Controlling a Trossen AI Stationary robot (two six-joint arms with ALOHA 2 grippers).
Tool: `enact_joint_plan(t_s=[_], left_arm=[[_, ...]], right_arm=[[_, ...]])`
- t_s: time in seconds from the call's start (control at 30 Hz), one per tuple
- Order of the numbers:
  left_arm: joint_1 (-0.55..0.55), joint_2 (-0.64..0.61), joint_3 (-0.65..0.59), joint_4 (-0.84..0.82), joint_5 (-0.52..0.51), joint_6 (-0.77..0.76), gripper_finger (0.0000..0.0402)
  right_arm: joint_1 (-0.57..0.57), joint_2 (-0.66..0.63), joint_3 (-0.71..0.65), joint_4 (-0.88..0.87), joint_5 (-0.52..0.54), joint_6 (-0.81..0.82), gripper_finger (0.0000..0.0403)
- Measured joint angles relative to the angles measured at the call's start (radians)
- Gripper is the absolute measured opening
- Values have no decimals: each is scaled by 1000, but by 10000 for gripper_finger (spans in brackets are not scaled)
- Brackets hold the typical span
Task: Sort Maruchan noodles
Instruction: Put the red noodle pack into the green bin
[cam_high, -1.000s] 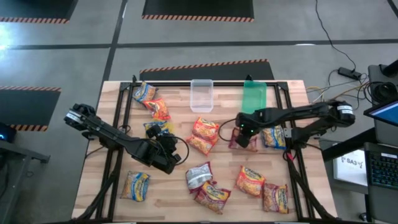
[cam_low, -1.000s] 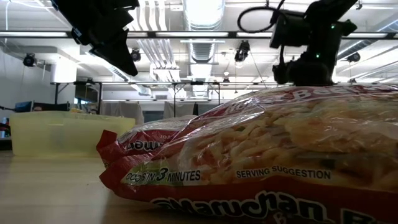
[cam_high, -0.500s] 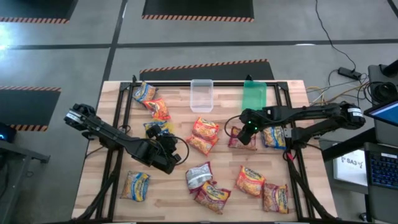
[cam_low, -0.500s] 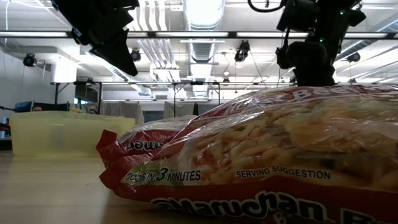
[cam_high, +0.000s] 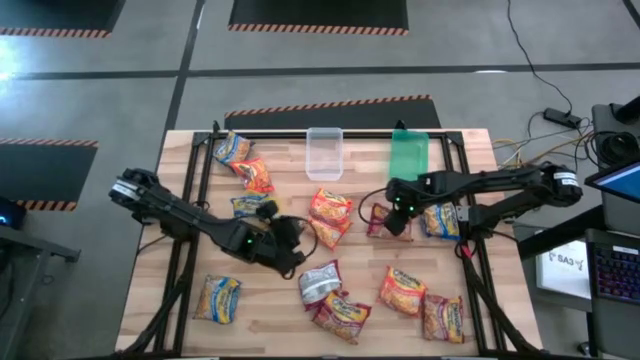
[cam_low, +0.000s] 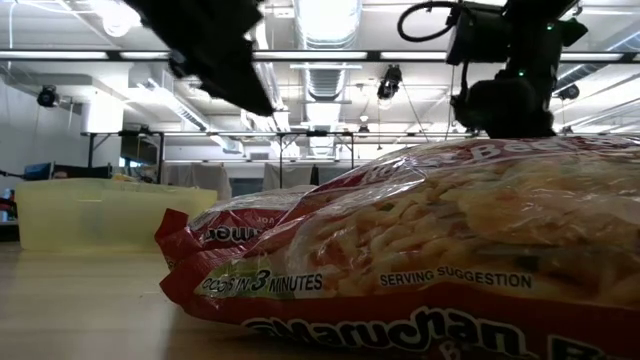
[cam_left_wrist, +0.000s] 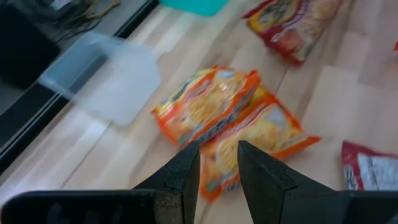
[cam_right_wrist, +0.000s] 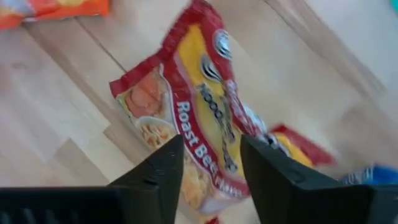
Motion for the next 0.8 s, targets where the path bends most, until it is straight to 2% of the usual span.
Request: enact_joint_plan(t_s=[0.13,0.33,0.43,0.73,0.8], left_arm=[[89,64,0,182,145,140,91],[224,177,0,544,534,311,91],[283,230,0,672,661,318,91],[380,340,1,876,735,304,91],[393,359,4,879,737,291,91]], right_arm=[[15,-22,1,-69,0,106,178],[42,-20,1,-101,0,174,184],[52,-9,1,-104,0,195,184],[57,18,-29,-103,-26,245,187],[57,19,-44,-100,-44,272,192]])
